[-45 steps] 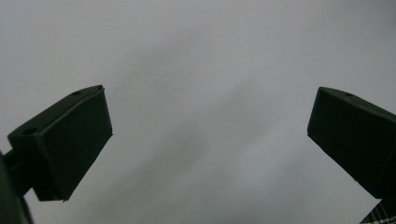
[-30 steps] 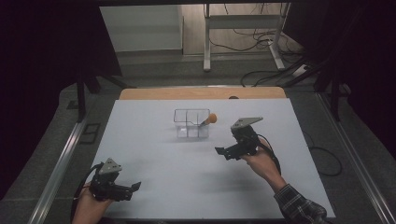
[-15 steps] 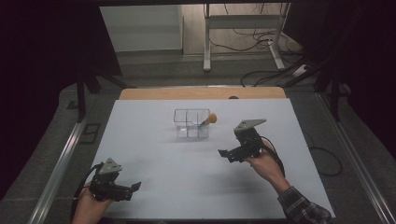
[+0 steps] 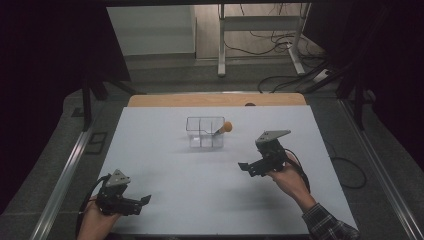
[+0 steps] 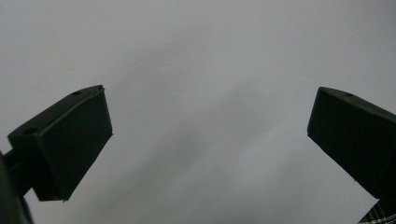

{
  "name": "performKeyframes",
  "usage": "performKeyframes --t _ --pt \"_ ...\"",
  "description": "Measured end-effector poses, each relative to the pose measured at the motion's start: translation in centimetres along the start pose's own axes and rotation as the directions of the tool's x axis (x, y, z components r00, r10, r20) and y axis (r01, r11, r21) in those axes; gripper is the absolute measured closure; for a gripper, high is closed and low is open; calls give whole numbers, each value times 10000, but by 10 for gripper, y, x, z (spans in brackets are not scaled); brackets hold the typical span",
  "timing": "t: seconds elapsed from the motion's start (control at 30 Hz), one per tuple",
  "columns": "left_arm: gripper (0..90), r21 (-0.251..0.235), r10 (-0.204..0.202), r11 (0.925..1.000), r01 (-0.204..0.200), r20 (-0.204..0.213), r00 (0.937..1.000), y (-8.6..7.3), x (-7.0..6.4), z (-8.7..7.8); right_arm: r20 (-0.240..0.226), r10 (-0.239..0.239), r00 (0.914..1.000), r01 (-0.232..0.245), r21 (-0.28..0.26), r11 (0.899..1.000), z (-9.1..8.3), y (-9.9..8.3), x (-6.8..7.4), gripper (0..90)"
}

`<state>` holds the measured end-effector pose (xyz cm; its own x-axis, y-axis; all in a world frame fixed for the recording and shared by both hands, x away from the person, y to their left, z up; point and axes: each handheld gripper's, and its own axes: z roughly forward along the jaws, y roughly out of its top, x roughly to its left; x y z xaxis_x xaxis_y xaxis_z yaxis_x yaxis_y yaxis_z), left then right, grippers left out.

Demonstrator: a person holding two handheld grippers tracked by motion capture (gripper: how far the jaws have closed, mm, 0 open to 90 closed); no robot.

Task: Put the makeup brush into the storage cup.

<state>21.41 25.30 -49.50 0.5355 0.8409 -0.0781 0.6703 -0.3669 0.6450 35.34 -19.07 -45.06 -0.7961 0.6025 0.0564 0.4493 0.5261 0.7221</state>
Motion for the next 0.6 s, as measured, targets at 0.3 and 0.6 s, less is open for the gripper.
performKeyframes --t 0.3,0.6 --pt "3 -2 -4 10000 4 19 10000 0 0 0 75 -49 10000 49 42 10000 -4 -5 2 0" --pt "3 10 -3 10000 3 30 10000 0 0 0 118 -45 9999 43 113 9999 -10 -10 2 0"
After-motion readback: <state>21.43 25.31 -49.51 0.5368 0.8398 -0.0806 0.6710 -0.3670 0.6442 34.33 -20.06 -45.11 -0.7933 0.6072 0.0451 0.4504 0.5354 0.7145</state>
